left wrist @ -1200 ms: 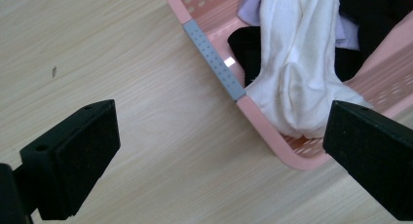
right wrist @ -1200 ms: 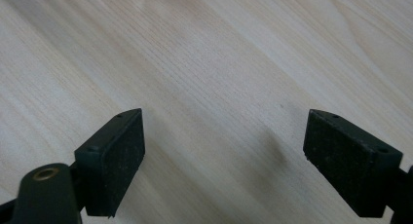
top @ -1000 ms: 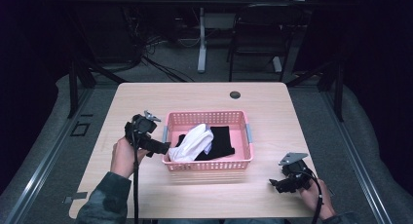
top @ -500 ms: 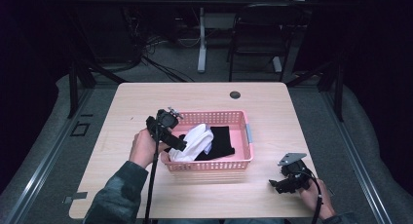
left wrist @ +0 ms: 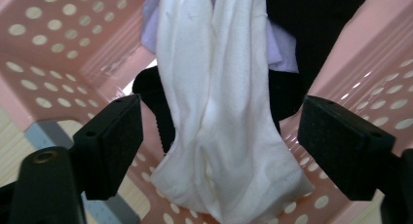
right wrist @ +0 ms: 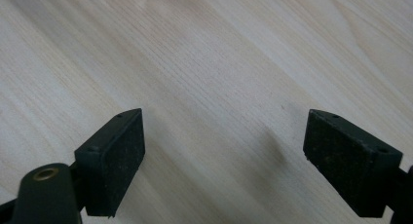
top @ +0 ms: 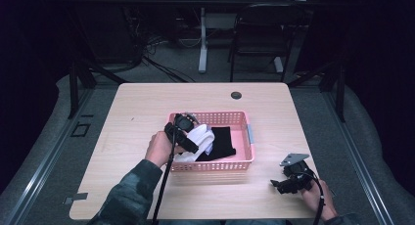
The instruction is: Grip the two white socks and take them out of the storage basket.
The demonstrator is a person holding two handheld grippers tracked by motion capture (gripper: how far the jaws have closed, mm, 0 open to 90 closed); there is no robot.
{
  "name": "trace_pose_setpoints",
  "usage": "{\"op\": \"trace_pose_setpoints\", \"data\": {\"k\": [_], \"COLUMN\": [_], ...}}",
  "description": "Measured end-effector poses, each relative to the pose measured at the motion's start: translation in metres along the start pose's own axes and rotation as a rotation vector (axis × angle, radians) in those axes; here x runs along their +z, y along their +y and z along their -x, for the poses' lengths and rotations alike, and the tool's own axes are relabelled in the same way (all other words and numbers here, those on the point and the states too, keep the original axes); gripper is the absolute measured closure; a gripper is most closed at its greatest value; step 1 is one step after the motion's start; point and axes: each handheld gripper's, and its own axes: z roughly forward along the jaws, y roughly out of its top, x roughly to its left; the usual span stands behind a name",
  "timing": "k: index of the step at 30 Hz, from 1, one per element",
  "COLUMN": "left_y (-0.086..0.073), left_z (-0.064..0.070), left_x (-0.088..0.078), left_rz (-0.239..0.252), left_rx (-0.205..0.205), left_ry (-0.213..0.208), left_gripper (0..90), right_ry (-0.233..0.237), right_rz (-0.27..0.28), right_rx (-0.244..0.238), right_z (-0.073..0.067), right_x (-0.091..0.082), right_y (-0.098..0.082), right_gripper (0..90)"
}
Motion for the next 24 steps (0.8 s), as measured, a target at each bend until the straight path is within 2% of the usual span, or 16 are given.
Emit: {"op": "trace_pose_setpoints", "data": {"k": [4,5,7,9,11,13,14,15,16,17,19,21,24], "left_y": [0.005,0.007,0.009,0.010,0.012,0.012,0.012,0.012,0.012,0.012,0.011,0.011,0.011], "left_z": [0.005,0.006,0.006,0.007,0.008,0.009,0.009,0.010,0.010,0.010,0.010,0.010,0.009], "left_x": [0.009,0.012,0.017,0.022,0.028,0.033,0.034,0.036,0.036,0.037,0.035,0.032,0.028], "left_rz": [-0.027,-0.037,-0.056,-0.069,-0.111,-0.120,-0.135,-0.133,-0.133,-0.131,-0.127,-0.129,-0.117], "left_rx": [0.016,0.023,0.038,0.038,0.063,0.064,0.076,0.079,0.079,0.083,0.091,0.100,0.092], "left_ry": [-0.012,-0.020,-0.027,-0.036,-0.048,-0.051,-0.053,-0.053,-0.053,-0.049,-0.045,-0.043,-0.042], "left_gripper": [27.0,27.0,40.7,46.7,56.3,58.7,64.7,73.0,77.1,77.1,85.7,86.2,86.3], "right_ry": [-0.003,-0.002,-0.005,-0.005,-0.004,-0.004,-0.001,0.005,0.005,0.006,0.009,0.006,0.007], "right_rz": [0.001,0.009,0.009,0.009,0.009,0.008,0.013,0.016,0.016,0.016,0.015,0.018,0.013], "right_rx": [-0.003,0.004,0.006,0.005,0.004,0.005,0.009,0.012,0.012,0.012,0.011,0.014,0.009], "right_z": [0.001,0.001,0.001,0.001,0.001,0.001,0.001,0.001,0.001,0.001,0.001,0.001,0.001], "right_x": [-0.002,-0.001,-0.001,-0.001,-0.001,-0.001,-0.001,-0.001,-0.001,-0.001,-0.001,-0.001,-0.002], "right_y": [0.000,0.000,0.000,0.000,0.000,0.000,0.000,0.000,0.000,0.000,-0.001,-0.001,0.000], "right_gripper": [14.5,14.5,14.5,14.5,14.5,14.5,14.5,14.5,14.5,14.5,14.5,14.5,14.5]}}
